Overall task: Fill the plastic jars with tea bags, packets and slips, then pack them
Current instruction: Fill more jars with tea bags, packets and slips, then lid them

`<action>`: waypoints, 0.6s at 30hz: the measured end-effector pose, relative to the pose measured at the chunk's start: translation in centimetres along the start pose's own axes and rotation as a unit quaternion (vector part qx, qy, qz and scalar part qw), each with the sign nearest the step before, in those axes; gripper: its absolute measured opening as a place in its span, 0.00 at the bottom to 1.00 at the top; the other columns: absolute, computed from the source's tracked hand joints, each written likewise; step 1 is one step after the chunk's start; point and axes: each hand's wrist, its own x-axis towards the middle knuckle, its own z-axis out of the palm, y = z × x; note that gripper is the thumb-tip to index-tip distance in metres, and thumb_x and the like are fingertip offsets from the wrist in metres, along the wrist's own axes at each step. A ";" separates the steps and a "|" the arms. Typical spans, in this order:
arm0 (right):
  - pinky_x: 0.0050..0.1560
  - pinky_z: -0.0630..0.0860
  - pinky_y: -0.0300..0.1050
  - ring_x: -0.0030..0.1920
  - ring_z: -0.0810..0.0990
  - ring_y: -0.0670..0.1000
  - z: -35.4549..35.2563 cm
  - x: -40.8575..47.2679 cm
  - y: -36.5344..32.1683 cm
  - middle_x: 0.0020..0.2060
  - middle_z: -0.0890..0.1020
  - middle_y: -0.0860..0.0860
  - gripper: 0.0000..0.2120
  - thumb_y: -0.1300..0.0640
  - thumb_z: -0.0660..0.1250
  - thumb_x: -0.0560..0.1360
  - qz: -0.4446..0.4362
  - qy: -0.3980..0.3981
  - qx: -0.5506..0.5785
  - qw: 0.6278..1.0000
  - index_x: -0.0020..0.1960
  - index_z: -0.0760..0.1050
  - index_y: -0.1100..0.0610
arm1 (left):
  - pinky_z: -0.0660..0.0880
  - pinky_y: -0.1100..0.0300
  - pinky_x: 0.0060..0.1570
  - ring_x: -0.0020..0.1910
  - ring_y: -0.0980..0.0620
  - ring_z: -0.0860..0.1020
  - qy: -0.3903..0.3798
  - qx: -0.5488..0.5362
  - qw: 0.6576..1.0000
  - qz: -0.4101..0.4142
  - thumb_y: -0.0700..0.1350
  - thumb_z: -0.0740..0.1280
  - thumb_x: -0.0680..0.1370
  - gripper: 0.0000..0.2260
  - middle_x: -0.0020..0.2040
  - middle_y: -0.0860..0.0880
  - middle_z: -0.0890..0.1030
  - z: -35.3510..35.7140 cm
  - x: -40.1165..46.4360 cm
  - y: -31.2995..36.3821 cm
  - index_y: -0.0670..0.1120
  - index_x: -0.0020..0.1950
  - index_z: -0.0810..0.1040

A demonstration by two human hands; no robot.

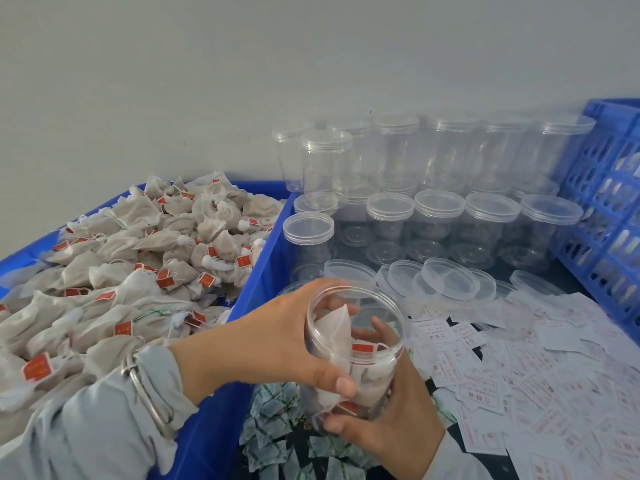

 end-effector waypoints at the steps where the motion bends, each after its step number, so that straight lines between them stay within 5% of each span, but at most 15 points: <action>1: 0.55 0.72 0.28 0.60 0.77 0.39 0.0 0.0 -0.3 0.60 0.76 0.35 0.46 0.56 0.82 0.57 0.019 -0.001 0.006 1.000 0.67 0.61 0.40 | 0.69 0.56 0.65 0.64 0.62 0.71 0.006 0.008 1.000 0.000 0.60 0.76 0.58 0.39 0.61 0.62 0.74 0.0 0.0 -0.1 0.60 0.66 0.66; 4: 0.59 0.68 0.26 0.64 0.72 0.37 -0.3 0.3 -0.8 0.63 0.73 0.33 0.34 0.43 0.73 0.68 0.001 -0.024 -0.031 0.999 0.68 0.60 0.33 | 0.71 0.59 0.62 0.60 0.63 0.74 0.036 0.025 0.999 -0.013 0.63 0.75 0.57 0.38 0.58 0.62 0.76 -0.1 0.1 -0.3 0.59 0.65 0.68; 8: 0.61 0.72 0.38 0.63 0.72 0.40 -1.8 0.3 -0.1 0.62 0.74 0.37 0.27 0.30 0.50 0.74 0.054 0.019 -0.187 0.981 0.68 0.64 0.40 | 0.69 0.72 0.56 0.58 0.69 0.73 0.123 0.022 0.991 -0.039 0.67 0.73 0.54 0.38 0.57 0.67 0.76 -0.3 0.4 -0.8 0.62 0.63 0.69; 11: 0.60 0.71 0.38 0.56 0.73 0.37 -4.7 0.9 0.9 0.53 0.73 0.35 0.12 0.50 0.58 0.78 0.121 0.131 -0.323 0.930 0.61 0.67 0.41 | 0.66 0.81 0.47 0.56 0.75 0.71 0.189 0.020 0.980 -0.052 0.68 0.72 0.52 0.33 0.55 0.73 0.74 -0.4 0.5 -0.9 0.69 0.55 0.67; 13: 0.62 0.68 0.42 0.59 0.73 0.46 -7.4 1.5 1.5 0.58 0.75 0.46 0.20 0.66 0.60 0.76 0.194 0.159 -0.375 0.893 0.63 0.73 0.49 | 0.66 0.81 0.46 0.55 0.76 0.70 0.201 0.023 0.978 -0.059 0.69 0.72 0.51 0.32 0.54 0.74 0.74 -0.4 0.6 -1.1 0.71 0.53 0.67; 16: 0.66 0.64 0.45 0.67 0.67 0.55 -9.8 1.7 2.2 0.67 0.70 0.54 0.22 0.65 0.60 0.76 0.346 0.098 -0.447 0.819 0.68 0.71 0.54 | 0.66 0.77 0.48 0.56 0.75 0.70 0.191 0.025 0.980 -0.058 0.70 0.73 0.51 0.34 0.55 0.73 0.75 -0.2 0.7 -1.3 0.70 0.55 0.67; 18: 0.66 0.63 0.43 0.68 0.65 0.54 -9.6 1.7 2.6 0.69 0.68 0.51 0.22 0.61 0.60 0.76 0.369 0.060 -0.478 0.795 0.70 0.69 0.52 | 0.66 0.75 0.49 0.56 0.75 0.70 0.190 0.025 0.980 -0.054 0.70 0.73 0.51 0.34 0.55 0.72 0.75 -0.2 0.7 -1.4 0.69 0.55 0.67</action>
